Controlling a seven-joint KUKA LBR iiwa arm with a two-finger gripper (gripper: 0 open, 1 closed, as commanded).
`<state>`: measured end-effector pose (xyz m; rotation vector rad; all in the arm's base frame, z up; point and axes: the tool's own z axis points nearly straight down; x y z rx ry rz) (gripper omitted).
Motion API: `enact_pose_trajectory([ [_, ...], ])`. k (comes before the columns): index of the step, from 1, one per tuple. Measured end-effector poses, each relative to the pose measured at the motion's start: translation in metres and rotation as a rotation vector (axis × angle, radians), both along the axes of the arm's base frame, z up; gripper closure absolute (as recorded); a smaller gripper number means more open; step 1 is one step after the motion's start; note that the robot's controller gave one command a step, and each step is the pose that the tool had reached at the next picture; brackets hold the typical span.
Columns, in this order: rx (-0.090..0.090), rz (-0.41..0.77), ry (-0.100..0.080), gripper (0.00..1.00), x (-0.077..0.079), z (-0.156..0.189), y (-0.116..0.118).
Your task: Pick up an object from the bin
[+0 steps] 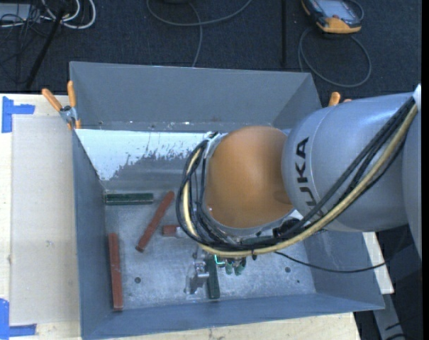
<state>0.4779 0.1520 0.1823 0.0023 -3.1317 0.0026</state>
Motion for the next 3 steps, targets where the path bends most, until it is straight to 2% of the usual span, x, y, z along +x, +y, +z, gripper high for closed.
enact_pose_trajectory([
  [1, 0.001, -0.003, -0.007, 0.00, 0.002, 0.003, -0.001],
  [2, 0.004, 0.025, -0.014, 0.00, 0.042, -0.029, -0.018],
  [3, 0.001, -0.039, -0.010, 0.00, 0.061, -0.066, -0.045],
])
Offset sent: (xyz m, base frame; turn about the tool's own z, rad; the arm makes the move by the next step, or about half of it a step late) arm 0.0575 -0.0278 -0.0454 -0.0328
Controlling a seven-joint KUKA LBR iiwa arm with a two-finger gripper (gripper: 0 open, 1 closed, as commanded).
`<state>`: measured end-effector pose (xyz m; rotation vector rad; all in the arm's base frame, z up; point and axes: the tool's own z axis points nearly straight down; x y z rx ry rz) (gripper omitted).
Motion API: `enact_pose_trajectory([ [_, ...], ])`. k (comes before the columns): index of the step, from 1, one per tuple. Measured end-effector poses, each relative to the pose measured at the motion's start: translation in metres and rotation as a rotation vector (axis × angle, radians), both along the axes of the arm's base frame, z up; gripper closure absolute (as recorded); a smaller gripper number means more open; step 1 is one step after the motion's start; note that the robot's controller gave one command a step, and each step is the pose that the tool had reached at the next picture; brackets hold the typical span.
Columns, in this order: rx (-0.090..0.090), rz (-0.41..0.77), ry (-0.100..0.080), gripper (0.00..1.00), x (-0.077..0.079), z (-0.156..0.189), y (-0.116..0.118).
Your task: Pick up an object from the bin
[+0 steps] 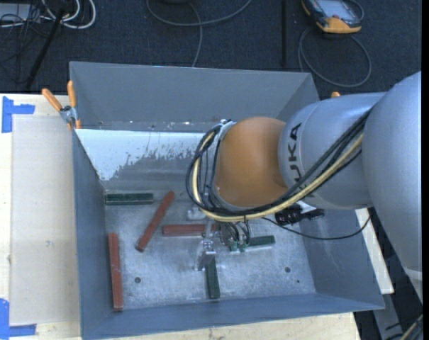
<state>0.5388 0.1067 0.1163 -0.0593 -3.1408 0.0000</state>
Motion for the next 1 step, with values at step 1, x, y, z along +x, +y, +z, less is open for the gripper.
enact_pose_trajectory([
  [1, 0.004, 0.107, -0.018, 1.00, 0.0312, -0.0389, 0.0046],
])
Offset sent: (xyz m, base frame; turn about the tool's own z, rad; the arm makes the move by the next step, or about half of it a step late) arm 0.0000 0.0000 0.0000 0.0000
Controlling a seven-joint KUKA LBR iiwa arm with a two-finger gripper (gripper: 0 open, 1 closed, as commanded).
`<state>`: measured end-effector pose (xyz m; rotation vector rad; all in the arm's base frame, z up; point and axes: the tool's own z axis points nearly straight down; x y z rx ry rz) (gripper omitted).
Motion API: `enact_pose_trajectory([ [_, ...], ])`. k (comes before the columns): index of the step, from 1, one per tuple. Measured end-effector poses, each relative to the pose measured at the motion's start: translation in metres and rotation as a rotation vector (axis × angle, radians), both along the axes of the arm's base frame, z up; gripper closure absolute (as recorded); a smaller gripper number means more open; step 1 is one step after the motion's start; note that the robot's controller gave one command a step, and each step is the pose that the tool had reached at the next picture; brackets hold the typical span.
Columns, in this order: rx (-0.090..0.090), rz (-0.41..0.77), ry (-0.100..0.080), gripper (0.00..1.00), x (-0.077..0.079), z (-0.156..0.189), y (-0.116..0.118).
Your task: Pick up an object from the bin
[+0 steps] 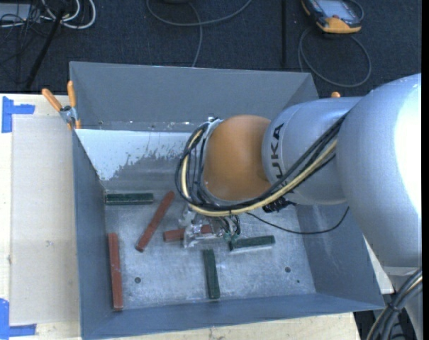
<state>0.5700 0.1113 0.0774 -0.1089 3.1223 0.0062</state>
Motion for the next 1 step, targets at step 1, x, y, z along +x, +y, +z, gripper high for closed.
enact_pose_trajectory([
  [1, 0.000, -0.001, 0.000, 1.00, 0.0000, 0.0000, 0.0000],
])
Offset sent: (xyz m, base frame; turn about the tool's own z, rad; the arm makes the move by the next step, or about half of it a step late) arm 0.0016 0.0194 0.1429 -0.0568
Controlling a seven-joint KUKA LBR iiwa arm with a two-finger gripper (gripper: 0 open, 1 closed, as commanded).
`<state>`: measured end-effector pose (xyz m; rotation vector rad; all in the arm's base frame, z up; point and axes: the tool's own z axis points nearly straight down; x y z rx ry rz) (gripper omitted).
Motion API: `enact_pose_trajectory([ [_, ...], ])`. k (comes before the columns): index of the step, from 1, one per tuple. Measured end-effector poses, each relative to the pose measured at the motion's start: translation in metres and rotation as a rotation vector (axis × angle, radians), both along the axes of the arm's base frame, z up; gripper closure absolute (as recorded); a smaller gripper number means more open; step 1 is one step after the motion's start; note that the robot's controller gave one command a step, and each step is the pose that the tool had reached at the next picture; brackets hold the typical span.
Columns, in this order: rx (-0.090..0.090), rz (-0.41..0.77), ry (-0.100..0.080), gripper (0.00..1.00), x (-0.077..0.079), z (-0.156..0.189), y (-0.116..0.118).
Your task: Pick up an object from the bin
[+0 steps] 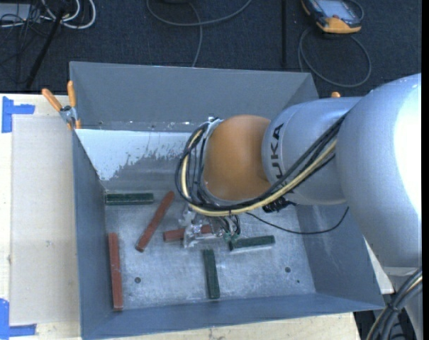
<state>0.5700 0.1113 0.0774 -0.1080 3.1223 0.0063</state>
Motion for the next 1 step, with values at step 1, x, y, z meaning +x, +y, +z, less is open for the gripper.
enact_pose_trajectory([
  [1, -0.004, 0.054, 0.013, 1.00, 0.0028, 0.1437, 0.0195],
])
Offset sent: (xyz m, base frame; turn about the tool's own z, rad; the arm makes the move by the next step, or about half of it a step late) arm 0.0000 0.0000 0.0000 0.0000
